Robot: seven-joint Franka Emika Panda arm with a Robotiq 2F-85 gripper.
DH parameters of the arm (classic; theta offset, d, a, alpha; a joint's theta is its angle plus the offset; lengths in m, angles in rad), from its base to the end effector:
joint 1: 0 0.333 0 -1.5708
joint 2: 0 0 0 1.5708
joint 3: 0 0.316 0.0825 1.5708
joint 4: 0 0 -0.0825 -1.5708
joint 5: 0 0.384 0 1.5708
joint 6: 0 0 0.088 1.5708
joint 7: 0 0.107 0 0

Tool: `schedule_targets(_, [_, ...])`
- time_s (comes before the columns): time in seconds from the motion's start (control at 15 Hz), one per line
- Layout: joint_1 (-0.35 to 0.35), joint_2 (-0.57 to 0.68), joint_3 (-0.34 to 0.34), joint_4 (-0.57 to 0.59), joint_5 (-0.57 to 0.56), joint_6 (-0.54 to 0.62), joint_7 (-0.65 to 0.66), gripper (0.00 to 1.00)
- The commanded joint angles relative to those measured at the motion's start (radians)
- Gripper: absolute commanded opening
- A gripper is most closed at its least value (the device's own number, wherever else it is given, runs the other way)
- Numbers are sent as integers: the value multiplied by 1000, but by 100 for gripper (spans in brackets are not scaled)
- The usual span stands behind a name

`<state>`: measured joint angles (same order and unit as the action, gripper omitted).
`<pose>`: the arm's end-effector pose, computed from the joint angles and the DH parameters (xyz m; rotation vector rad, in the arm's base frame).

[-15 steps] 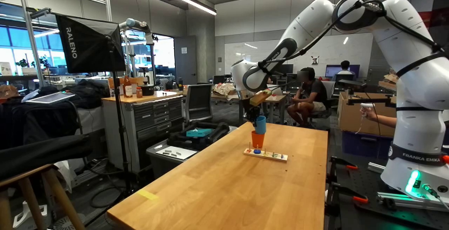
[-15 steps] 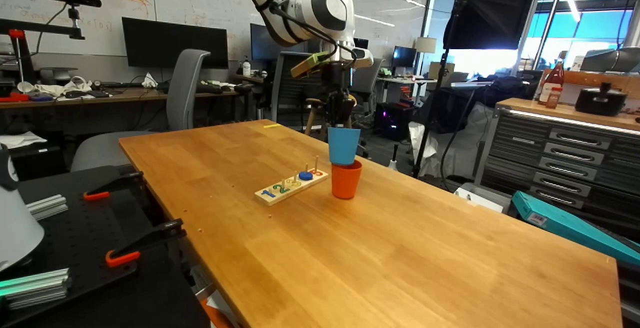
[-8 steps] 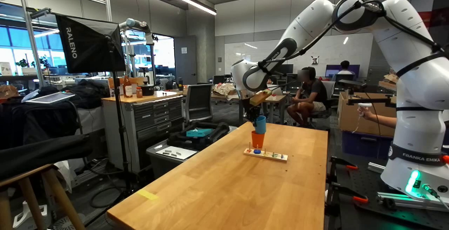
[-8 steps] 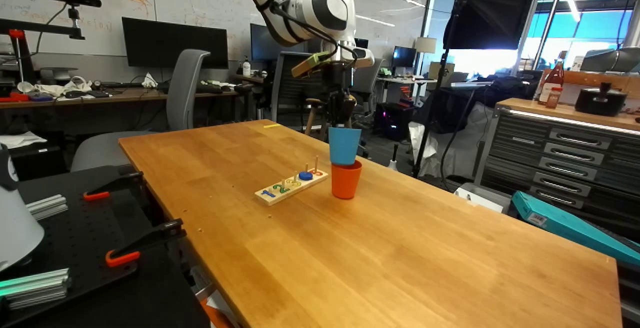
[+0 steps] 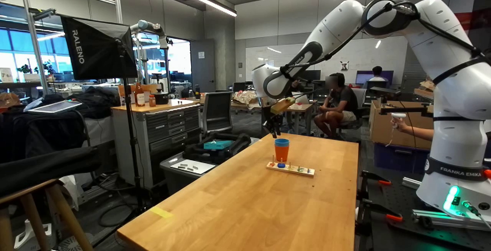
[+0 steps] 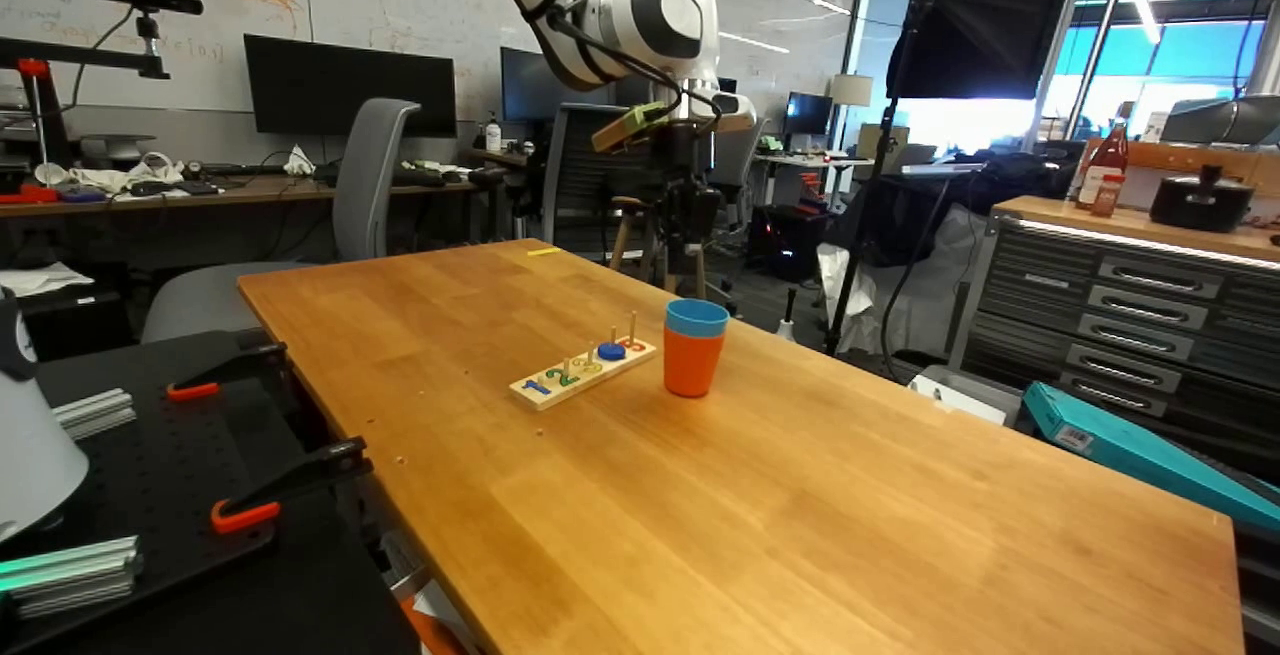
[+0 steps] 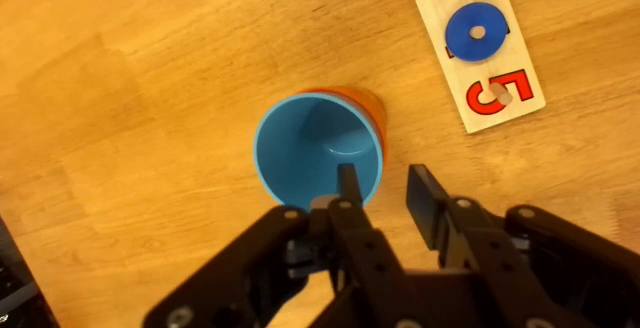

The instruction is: Pick up the blue cup and put it in the orange cup

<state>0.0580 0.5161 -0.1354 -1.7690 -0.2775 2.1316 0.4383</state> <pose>0.6417 -0.0552 0.2635 2.7850 -0.4734 -0.1381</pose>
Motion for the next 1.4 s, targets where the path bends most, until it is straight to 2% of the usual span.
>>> schedule_targets(0.0, [-16, 44, -3, 76, 35, -27, -10, 63])
schedule_targets(0.13, [-26, 33, 6, 81, 61, -44, -32, 79])
schedule_targets(0.33, [-45, 2, 42, 109, 123, -131, -148, 100])
schedule_targets(0.8, [-36, -87, 96, 139, 156, -300, -344, 100])
schedule_targets(1.27, [-23, -196, 152, 115, 160, -338, -443, 100])
schedule_targets(1.33, [-18, -155, 140, 128, 135, -311, -400, 100])
